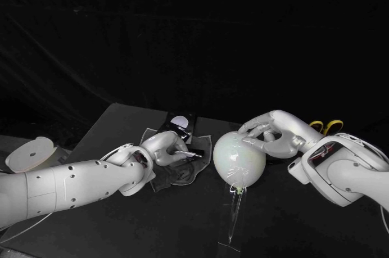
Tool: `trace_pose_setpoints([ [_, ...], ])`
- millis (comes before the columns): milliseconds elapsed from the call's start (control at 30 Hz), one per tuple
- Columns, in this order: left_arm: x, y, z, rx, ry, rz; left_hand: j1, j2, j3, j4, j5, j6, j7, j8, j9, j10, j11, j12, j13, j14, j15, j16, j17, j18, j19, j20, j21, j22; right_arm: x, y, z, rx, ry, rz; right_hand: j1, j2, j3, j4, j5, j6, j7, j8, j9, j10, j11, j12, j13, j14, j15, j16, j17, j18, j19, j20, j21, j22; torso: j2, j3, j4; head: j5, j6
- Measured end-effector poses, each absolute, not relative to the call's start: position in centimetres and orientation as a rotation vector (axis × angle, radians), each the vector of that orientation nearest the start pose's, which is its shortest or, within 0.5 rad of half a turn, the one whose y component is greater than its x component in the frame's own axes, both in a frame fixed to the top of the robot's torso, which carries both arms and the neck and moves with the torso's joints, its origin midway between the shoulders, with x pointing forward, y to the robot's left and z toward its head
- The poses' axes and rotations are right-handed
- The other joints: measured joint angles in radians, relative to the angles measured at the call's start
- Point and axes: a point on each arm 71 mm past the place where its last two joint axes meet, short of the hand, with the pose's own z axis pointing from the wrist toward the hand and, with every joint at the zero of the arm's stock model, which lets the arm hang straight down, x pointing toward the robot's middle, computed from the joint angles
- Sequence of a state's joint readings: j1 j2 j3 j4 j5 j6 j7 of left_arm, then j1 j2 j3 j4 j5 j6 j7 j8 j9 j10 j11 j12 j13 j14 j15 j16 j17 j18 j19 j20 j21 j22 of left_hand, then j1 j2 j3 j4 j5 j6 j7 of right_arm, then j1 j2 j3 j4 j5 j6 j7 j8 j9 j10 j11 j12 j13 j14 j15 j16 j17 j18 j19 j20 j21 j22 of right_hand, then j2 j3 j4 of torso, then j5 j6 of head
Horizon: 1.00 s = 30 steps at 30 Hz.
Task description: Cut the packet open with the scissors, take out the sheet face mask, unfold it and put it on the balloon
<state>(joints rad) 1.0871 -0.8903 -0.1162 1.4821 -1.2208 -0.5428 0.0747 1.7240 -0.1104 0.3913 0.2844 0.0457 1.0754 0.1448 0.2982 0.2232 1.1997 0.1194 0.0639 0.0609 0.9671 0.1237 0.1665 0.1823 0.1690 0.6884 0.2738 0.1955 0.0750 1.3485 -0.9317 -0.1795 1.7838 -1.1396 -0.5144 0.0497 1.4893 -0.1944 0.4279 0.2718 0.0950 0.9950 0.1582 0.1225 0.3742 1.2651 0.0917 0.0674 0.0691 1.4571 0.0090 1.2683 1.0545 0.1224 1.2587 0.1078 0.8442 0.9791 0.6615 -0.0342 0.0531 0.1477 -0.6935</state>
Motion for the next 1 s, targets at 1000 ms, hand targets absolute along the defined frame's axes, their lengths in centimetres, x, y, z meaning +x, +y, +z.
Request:
trace_pose_setpoints([
  [1000, 46.2, 27.5, -22.4, -0.951, 1.626, -1.334, -0.059, -0.014, 0.07, -0.026, 0.0, -0.024, 0.009, 0.029, 0.008, 0.007, 0.008, -0.003, 0.0, -0.024, 0.016, -0.035, -0.005, -0.008, -0.169, 0.017, -0.069, -0.02, 45.3, -17.7, -12.8, 0.022, 1.468, 0.995, -0.008, 0.0, 0.01, -0.004, 0.0, -0.002, 0.001, 0.0, 0.001, 0.0, 0.0, 0.0, 0.001, 0.0, 0.0, 0.01, 0.006, 0.01, 0.0, 0.0, 0.01, 0.011, -0.001, -0.0005, -0.0012, -0.025, 0.073],
])
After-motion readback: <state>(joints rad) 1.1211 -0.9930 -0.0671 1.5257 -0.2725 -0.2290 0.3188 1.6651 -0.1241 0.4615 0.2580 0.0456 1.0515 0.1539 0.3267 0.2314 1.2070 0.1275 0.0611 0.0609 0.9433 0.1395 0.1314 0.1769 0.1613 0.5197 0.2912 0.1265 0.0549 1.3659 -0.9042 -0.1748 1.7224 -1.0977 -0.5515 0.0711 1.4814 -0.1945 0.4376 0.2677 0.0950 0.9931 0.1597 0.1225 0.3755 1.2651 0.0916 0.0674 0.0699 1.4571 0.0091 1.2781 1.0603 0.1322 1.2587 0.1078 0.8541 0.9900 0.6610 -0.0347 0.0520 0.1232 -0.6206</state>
